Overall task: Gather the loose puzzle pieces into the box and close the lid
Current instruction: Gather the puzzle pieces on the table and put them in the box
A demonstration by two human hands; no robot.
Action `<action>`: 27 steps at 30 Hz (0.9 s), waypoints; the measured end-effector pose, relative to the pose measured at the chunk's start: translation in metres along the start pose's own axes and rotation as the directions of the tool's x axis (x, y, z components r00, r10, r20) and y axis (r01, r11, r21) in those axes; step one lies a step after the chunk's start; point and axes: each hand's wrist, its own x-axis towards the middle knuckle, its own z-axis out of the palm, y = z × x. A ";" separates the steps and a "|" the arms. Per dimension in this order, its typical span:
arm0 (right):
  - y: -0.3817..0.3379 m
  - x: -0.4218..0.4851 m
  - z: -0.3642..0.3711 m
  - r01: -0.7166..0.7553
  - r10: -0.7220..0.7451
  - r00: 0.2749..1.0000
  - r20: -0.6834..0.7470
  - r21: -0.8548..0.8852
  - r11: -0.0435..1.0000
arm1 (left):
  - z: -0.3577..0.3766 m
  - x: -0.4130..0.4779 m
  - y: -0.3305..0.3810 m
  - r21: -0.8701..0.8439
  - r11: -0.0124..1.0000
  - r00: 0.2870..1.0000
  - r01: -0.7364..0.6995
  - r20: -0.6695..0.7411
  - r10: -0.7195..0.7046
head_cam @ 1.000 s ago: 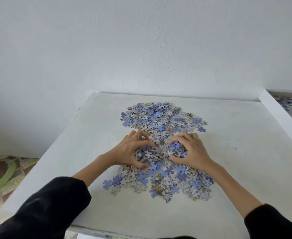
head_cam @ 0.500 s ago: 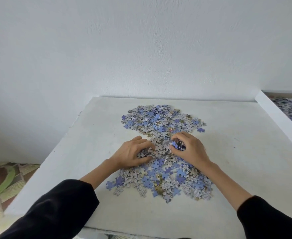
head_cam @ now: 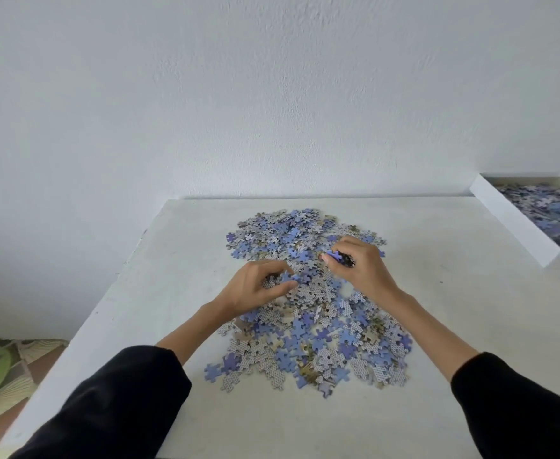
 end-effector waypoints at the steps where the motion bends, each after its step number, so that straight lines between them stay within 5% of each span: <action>1: -0.001 0.001 -0.001 0.002 -0.002 1.000 -0.003 -0.003 1.000 | -0.002 0.001 0.001 0.004 1.000 1.000 -0.016 -0.001 0.016; 13: -0.004 0.002 -0.021 0.010 -0.011 0.996 -0.083 -0.014 1.000 | -0.010 0.021 0.015 0.010 0.979 0.979 -0.203 -0.018 0.203; 27: 0.003 -0.010 -0.051 -0.014 0.013 0.980 -0.197 -0.005 1.000 | 0.009 0.051 0.035 -0.096 0.963 0.968 -0.250 -0.026 0.249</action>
